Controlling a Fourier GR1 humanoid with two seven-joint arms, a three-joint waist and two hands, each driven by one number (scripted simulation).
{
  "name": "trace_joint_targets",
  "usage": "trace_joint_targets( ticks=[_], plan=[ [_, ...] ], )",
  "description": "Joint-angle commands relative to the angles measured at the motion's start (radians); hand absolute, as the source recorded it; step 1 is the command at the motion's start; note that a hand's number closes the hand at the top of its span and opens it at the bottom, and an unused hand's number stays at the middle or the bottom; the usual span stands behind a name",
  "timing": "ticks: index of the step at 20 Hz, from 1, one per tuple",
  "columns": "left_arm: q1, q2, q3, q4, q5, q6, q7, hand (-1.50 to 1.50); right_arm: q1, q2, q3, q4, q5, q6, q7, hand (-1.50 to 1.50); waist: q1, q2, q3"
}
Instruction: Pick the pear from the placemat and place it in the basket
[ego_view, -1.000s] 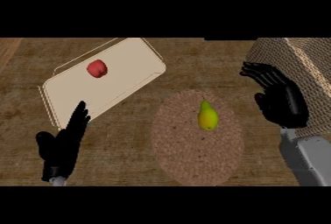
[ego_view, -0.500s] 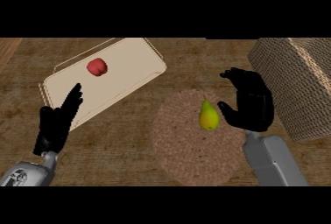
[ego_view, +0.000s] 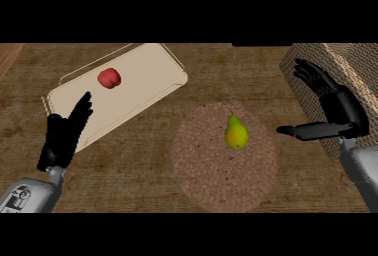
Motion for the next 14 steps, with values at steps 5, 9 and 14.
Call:
trace_joint_targets(
  ticks=[5,9,14],
  plan=[
    [-0.027,0.0,0.023,0.05,0.009,-0.036,-0.011,0.0,-0.037,-0.32,0.096,-0.063,-0.009,0.45,0.178,-1.5,-0.002,0.0,0.001],
    [-0.047,-0.055,0.011,0.087,-0.04,-0.018,-0.037,0.0,-0.05,-0.324,0.063,-0.057,-0.056,0.57,0.191,-1.5,0.007,0.002,0.003],
    [-0.038,-0.07,0.074,0.11,-0.04,-0.09,-0.065,0.0,-0.059,-0.25,0.013,-0.005,0.016,0.616,0.208,-1.5,0.014,0.002,0.003]
  ],
)
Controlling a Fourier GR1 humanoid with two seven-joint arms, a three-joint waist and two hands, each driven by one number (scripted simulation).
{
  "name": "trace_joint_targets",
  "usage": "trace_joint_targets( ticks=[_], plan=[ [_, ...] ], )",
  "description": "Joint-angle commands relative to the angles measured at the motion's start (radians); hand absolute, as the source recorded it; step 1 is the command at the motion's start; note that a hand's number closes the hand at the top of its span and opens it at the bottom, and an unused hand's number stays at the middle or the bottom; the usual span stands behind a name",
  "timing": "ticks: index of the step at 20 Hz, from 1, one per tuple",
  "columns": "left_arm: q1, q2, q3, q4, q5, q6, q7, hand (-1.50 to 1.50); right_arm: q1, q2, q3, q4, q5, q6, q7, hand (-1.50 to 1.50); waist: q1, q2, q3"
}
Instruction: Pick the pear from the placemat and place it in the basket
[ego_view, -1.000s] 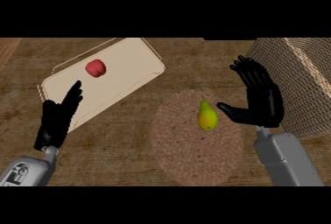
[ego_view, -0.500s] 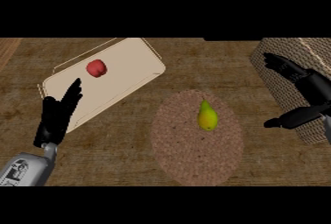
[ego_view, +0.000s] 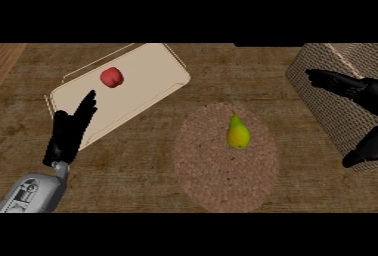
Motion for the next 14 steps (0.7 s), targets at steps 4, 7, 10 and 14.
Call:
trace_joint_targets(
  ticks=[4,7,10,14],
  plan=[
    [0.054,-0.007,0.02,-0.11,-0.058,-0.019,0.067,0.0,-0.014,0.096,-0.068,-0.046,0.011,-0.02,0.172,-1.5,0.004,-0.003,0.001],
    [-0.031,-0.032,0.078,-0.015,-0.047,-0.055,0.064,0.0,0.056,0.158,-0.078,-0.053,0.115,-0.078,0.087,-1.5,-0.002,-0.001,0.001],
    [-0.001,-0.053,0.086,0.025,-0.079,-0.069,-0.002,0.0,0.056,0.169,-0.116,-0.03,0.171,-0.094,0.077,-1.5,0.001,0.0,0.001],
    [0.057,-0.056,0.092,-0.053,-0.099,-0.087,0.013,0.0,-0.001,0.231,-0.127,0.091,0.259,-0.101,0.016,-1.5,0.011,0.001,0.001]
  ],
)
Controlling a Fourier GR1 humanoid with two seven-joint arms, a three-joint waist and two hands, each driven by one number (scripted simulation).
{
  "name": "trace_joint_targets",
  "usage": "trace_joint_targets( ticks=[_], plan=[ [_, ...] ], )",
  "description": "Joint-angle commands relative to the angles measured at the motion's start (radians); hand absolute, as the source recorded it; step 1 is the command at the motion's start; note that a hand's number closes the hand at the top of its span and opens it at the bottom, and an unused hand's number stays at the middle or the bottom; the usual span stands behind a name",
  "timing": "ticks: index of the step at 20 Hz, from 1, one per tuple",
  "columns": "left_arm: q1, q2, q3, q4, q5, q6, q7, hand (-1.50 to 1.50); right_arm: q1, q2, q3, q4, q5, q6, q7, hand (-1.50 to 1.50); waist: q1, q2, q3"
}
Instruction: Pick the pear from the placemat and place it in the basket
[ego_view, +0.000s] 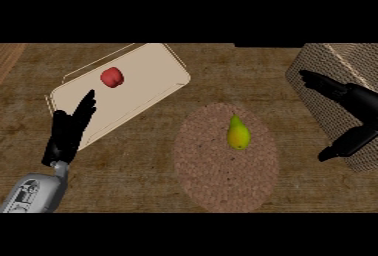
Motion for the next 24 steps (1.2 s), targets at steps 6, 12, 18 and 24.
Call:
trace_joint_targets(
  ticks=[6,12,18,24],
  plan=[
    [-0.07,-0.025,0.023,0.046,-0.036,-0.015,0.013,0.0,-0.001,0.176,0.047,0.062,0.116,-0.085,-0.034,-1.5,0.004,0.007,0.006],
    [-0.038,-0.003,0.064,0.011,-0.035,-0.059,0.031,0.0,0.021,0.185,0.036,0.038,0.165,-0.057,-0.035,-1.5,-0.001,0.004,0.006],
    [-0.031,-0.031,0.103,0.047,-0.042,-0.094,-0.013,0.0,-0.091,0.293,0.038,0.272,0.292,-0.121,-0.154,-1.5,0.007,0.006,0.006],
    [-0.065,-0.095,0.102,0.007,-0.125,-0.066,0.057,0.0,-0.052,0.308,0.002,0.159,0.315,-0.075,-0.099,-1.5,-0.002,0.003,0.006]
  ],
)
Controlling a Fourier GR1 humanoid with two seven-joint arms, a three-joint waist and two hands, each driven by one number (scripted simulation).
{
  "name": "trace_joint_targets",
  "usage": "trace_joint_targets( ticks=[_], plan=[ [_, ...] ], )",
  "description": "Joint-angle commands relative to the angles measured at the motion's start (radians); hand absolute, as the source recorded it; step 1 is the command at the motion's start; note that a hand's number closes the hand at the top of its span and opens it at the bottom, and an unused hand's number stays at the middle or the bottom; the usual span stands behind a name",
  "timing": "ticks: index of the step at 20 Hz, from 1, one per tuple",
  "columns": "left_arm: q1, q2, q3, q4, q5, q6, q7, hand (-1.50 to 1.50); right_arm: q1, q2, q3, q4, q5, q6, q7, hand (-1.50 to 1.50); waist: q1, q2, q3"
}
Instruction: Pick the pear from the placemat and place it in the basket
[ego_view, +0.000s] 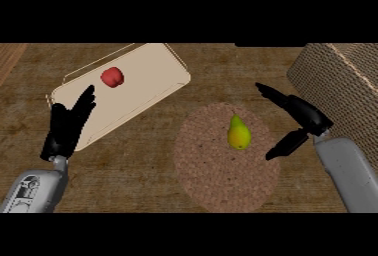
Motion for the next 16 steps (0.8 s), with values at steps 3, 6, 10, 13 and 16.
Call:
trace_joint_targets(
  ticks=[3,6,10,13,16],
  plan=[
    [0.077,-0.049,-0.015,-0.104,-0.053,0.007,0.019,0.0,-0.035,0.085,-0.014,0.003,0.041,-0.023,0.046,-1.5,0.003,-0.001,0.0],
    [0.06,-0.045,0.01,-0.086,-0.072,-0.015,0.028,0.0,-0.004,0.101,-0.013,-0.016,0.064,-0.011,0.057,-1.5,0.0,-0.001,0.0],
    [0.032,-0.057,0.039,-0.079,-0.085,-0.024,0.041,0.0,0.002,0.134,-0.012,-0.001,0.1,-0.016,0.067,-1.5,-0.001,-0.001,0.0],
    [0.038,-0.063,0.052,-0.112,-0.072,-0.024,0.069,0.0,-0.083,0.15,-0.019,0.125,0.123,-0.013,0.036,-1.5,0.004,0.0,0.001],
    [0.014,-0.055,0.097,0.015,-0.068,-0.08,-0.039,0.0,-0.068,0.162,-0.037,0.094,0.124,0.006,0.067,-1.5,-0.001,0.0,0.0]
  ],
)
